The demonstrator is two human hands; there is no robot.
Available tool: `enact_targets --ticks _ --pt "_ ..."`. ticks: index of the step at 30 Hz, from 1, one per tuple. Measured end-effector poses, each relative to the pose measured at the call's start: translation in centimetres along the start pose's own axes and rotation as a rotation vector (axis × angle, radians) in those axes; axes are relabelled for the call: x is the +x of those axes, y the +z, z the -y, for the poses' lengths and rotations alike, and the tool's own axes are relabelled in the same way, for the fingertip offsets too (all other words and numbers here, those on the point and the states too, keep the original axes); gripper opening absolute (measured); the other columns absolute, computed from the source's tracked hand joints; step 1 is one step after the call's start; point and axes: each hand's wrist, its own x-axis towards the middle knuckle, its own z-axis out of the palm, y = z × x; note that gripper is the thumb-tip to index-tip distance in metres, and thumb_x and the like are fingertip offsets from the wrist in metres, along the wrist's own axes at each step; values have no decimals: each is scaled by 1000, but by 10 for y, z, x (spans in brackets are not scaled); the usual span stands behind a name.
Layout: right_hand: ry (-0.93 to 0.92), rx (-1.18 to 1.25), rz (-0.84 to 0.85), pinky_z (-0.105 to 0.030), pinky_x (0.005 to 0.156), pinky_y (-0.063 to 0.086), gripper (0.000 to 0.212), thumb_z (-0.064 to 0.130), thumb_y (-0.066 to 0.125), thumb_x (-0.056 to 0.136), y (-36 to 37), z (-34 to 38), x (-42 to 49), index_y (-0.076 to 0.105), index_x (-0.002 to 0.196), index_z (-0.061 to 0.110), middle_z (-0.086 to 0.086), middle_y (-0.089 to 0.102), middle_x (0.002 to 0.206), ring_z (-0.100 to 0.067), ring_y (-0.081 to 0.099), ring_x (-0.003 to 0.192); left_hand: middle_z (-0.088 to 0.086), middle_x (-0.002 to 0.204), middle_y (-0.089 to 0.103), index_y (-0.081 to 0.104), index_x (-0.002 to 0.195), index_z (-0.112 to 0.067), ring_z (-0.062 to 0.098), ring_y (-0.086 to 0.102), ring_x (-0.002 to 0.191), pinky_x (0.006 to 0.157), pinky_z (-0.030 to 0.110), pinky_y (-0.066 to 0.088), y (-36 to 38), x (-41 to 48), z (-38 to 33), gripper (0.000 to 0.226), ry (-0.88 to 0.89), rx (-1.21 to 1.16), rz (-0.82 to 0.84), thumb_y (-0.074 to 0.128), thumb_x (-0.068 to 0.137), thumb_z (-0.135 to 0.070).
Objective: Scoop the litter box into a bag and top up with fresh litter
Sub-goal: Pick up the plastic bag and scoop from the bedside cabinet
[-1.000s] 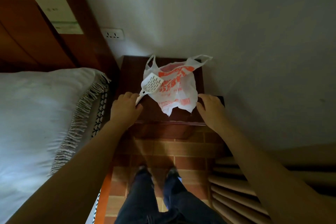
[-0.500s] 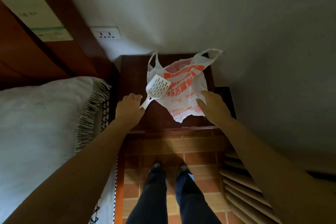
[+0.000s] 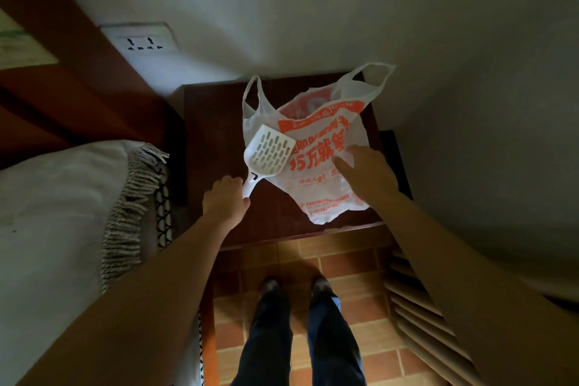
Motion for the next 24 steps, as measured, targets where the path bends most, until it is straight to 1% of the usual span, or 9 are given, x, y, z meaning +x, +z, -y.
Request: enact_targets --ticks 6,9,16,20,24 --pt "32 -2 -11 -41 94 49 45 48 40 95 13 1 7 52 123 15 -5 57 124 -22 55 111 8 122 50 48 125 -11 24 51 112 87 37 43 19 12 1 37 -22 -9 -6 52 93 -29" --pt "35 -7 -35 -39 94 48 42 45 41 96 17 1 9 51 124 15 -5 57 125 -21 55 112 8 122 50 49 123 -10 24 51 112 86 37 44 22 17 2 36 -45 1 -16 51 93 -29" --pt "39 -17 -62 -38 95 49 38 40 41 97 19 1 11 52 123 16 -4 58 124 -22 56 111 10 115 57 52 116 -6 25 56 104 80 38 48 22 19 0 28 -87 -108 -53 48 95 -23" --pt "36 -9 -64 -37 94 49 37 39 41 97 16 2 9 53 122 15 -4 59 123 -21 56 110 9 111 60 53 114 -6 25 60 99 78 37 50 15 17 2 26 -105 -132 -59 48 96 -24" --pt "37 7 -53 -40 93 50 36 39 42 97 11 0 6 53 122 16 -4 59 123 -22 57 110 8 105 63 54 110 -7 24 63 92 75 36 51 3 13 -1 24 -111 -171 -81 48 95 -25"
